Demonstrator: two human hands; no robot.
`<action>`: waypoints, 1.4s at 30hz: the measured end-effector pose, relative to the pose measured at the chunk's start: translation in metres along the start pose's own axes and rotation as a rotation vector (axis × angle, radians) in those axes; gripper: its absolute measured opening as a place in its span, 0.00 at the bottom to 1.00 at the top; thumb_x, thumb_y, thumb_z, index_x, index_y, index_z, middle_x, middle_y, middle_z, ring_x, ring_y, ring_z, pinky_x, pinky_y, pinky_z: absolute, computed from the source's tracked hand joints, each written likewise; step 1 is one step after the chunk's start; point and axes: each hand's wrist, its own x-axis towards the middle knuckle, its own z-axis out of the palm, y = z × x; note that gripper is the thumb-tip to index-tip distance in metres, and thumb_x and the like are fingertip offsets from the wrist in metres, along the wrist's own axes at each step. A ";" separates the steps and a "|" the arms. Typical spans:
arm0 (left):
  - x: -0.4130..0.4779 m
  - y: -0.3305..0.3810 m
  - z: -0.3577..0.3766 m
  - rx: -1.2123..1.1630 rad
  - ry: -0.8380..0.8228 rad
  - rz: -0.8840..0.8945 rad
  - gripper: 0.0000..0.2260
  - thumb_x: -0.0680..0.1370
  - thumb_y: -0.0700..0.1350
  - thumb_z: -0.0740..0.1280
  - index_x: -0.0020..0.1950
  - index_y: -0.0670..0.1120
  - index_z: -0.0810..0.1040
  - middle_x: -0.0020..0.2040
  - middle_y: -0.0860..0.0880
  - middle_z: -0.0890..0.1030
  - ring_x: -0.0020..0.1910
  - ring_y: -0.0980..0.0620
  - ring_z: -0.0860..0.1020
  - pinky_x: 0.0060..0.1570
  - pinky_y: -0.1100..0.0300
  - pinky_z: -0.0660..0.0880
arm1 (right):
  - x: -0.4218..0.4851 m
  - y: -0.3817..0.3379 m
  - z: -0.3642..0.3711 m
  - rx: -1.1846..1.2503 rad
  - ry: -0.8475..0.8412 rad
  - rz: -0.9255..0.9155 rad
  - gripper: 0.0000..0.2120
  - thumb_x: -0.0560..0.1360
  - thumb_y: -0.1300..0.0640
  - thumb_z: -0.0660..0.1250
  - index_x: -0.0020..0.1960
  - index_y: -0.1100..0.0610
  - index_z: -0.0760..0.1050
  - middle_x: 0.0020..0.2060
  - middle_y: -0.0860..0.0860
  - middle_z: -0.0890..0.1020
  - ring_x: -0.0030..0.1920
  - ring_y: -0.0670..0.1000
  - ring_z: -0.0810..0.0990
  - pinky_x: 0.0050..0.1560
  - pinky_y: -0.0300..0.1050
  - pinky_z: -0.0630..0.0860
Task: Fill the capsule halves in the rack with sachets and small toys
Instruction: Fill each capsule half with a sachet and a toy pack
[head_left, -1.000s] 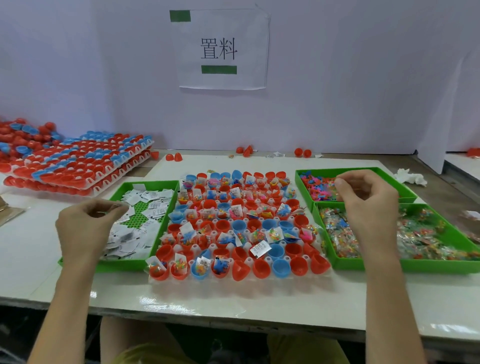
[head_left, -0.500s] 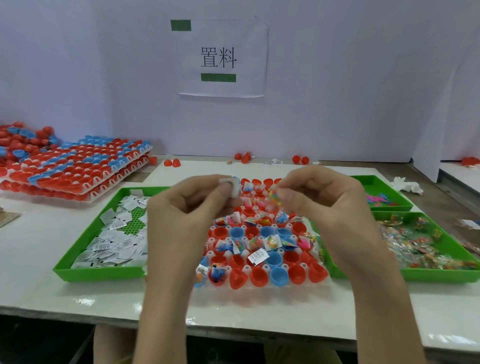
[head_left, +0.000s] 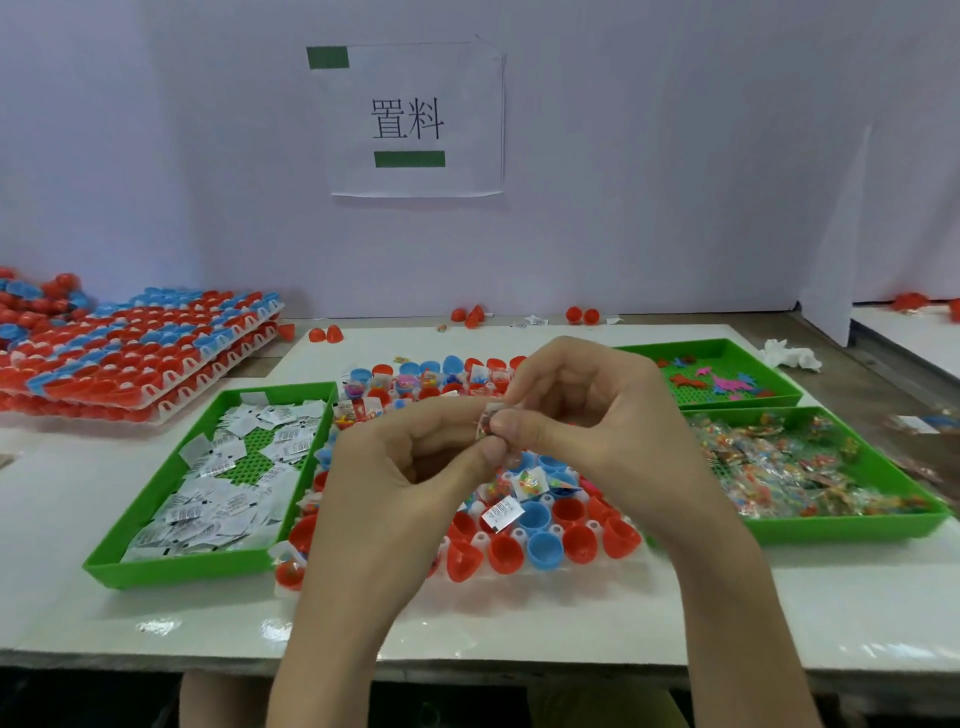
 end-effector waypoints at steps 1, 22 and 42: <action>-0.001 -0.002 0.001 0.006 -0.001 -0.009 0.14 0.72 0.36 0.73 0.48 0.55 0.86 0.41 0.54 0.87 0.42 0.55 0.86 0.44 0.66 0.81 | 0.000 0.001 -0.001 -0.020 -0.003 0.010 0.05 0.71 0.56 0.77 0.43 0.51 0.81 0.36 0.50 0.84 0.38 0.49 0.83 0.41 0.42 0.81; -0.005 -0.013 -0.012 -0.085 0.090 -0.080 0.09 0.66 0.46 0.73 0.45 0.51 0.85 0.39 0.50 0.87 0.40 0.51 0.86 0.47 0.62 0.81 | 0.074 0.147 -0.106 -0.780 0.230 0.543 0.08 0.78 0.58 0.69 0.54 0.57 0.84 0.51 0.53 0.85 0.44 0.48 0.79 0.48 0.45 0.75; -0.008 -0.013 -0.009 -0.099 0.065 -0.078 0.09 0.66 0.46 0.73 0.46 0.50 0.83 0.38 0.50 0.87 0.40 0.52 0.86 0.45 0.65 0.80 | 0.070 0.175 -0.100 -0.922 0.302 0.503 0.05 0.77 0.55 0.72 0.47 0.55 0.85 0.45 0.51 0.86 0.44 0.51 0.81 0.48 0.50 0.79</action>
